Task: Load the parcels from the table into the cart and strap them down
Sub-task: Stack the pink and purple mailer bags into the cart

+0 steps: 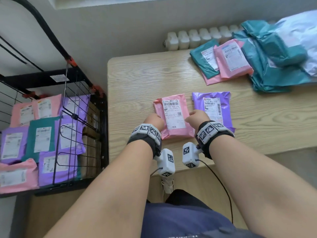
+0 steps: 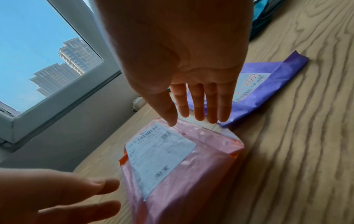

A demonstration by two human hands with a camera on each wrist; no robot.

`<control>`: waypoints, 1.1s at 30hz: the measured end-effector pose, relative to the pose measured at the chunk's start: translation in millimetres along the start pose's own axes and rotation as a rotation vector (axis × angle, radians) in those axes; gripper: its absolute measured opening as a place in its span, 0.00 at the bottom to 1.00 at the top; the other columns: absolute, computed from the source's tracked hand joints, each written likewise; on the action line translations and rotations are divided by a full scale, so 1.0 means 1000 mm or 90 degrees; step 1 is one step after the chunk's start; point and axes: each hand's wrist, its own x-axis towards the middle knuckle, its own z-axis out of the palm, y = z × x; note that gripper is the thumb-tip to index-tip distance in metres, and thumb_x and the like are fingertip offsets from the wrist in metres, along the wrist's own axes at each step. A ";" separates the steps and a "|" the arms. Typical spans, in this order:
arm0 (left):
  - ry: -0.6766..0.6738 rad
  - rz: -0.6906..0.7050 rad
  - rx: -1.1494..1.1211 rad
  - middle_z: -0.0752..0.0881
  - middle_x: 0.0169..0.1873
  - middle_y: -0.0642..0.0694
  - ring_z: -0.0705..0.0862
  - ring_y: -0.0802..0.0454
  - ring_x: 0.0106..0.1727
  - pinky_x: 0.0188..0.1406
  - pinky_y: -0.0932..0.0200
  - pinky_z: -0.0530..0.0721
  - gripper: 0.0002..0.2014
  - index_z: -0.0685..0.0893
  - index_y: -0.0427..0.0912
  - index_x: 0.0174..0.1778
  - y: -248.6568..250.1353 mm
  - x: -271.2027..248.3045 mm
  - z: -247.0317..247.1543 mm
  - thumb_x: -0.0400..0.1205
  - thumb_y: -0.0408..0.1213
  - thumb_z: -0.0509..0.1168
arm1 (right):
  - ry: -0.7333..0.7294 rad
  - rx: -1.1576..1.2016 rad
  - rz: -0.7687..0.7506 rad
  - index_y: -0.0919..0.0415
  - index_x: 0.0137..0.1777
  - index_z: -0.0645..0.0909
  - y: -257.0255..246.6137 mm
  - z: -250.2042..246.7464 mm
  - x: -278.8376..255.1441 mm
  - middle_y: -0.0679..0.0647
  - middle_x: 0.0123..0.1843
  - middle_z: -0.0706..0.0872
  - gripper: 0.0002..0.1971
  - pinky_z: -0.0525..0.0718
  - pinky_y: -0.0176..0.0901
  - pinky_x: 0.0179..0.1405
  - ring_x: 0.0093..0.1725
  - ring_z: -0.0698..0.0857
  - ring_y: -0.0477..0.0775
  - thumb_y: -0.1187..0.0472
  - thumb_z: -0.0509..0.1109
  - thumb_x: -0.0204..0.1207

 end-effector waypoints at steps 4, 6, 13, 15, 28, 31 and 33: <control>-0.024 -0.025 0.020 0.86 0.54 0.39 0.82 0.45 0.45 0.42 0.55 0.80 0.13 0.83 0.36 0.58 0.003 0.002 0.016 0.81 0.33 0.60 | -0.052 -0.037 -0.013 0.63 0.62 0.81 0.010 0.002 0.008 0.59 0.58 0.86 0.15 0.84 0.51 0.57 0.56 0.85 0.59 0.65 0.64 0.77; -0.019 -0.041 0.011 0.86 0.52 0.39 0.83 0.44 0.46 0.43 0.54 0.82 0.12 0.83 0.34 0.56 0.003 0.003 0.019 0.81 0.33 0.61 | -0.057 -0.049 -0.018 0.63 0.62 0.81 0.010 0.002 0.012 0.58 0.57 0.86 0.14 0.84 0.48 0.54 0.55 0.85 0.58 0.64 0.65 0.77; 0.002 -0.108 -0.095 0.86 0.43 0.43 0.85 0.45 0.44 0.47 0.56 0.85 0.14 0.84 0.35 0.54 -0.009 0.005 0.021 0.77 0.39 0.69 | -0.076 -0.094 0.023 0.67 0.56 0.82 0.005 0.004 0.015 0.58 0.50 0.85 0.10 0.84 0.46 0.44 0.46 0.84 0.57 0.63 0.67 0.78; 0.000 -0.108 -0.125 0.88 0.44 0.43 0.87 0.47 0.43 0.48 0.55 0.87 0.15 0.86 0.36 0.52 -0.014 0.004 0.019 0.74 0.41 0.73 | -0.074 -0.092 0.032 0.67 0.58 0.82 0.003 0.004 0.013 0.58 0.49 0.85 0.11 0.84 0.46 0.43 0.46 0.84 0.58 0.64 0.66 0.78; 0.175 -0.071 -0.357 0.90 0.49 0.48 0.88 0.50 0.48 0.54 0.55 0.87 0.19 0.88 0.42 0.56 -0.102 -0.041 -0.063 0.68 0.34 0.77 | -0.048 -0.009 -0.130 0.60 0.51 0.86 -0.098 0.060 -0.067 0.54 0.45 0.87 0.14 0.86 0.48 0.49 0.45 0.84 0.54 0.73 0.63 0.72; 0.223 -0.049 -0.375 0.89 0.47 0.49 0.87 0.50 0.48 0.49 0.60 0.84 0.16 0.87 0.40 0.54 -0.147 -0.062 -0.095 0.70 0.32 0.75 | -0.065 0.018 -0.158 0.58 0.46 0.86 -0.129 0.099 -0.096 0.53 0.45 0.89 0.12 0.88 0.48 0.48 0.45 0.86 0.52 0.73 0.65 0.71; 0.244 -0.044 -0.384 0.86 0.43 0.48 0.85 0.49 0.44 0.40 0.64 0.81 0.12 0.86 0.41 0.50 -0.182 -0.078 -0.117 0.71 0.29 0.74 | -0.089 0.032 -0.174 0.55 0.39 0.84 -0.148 0.130 -0.119 0.52 0.44 0.89 0.11 0.88 0.46 0.46 0.44 0.86 0.50 0.72 0.66 0.72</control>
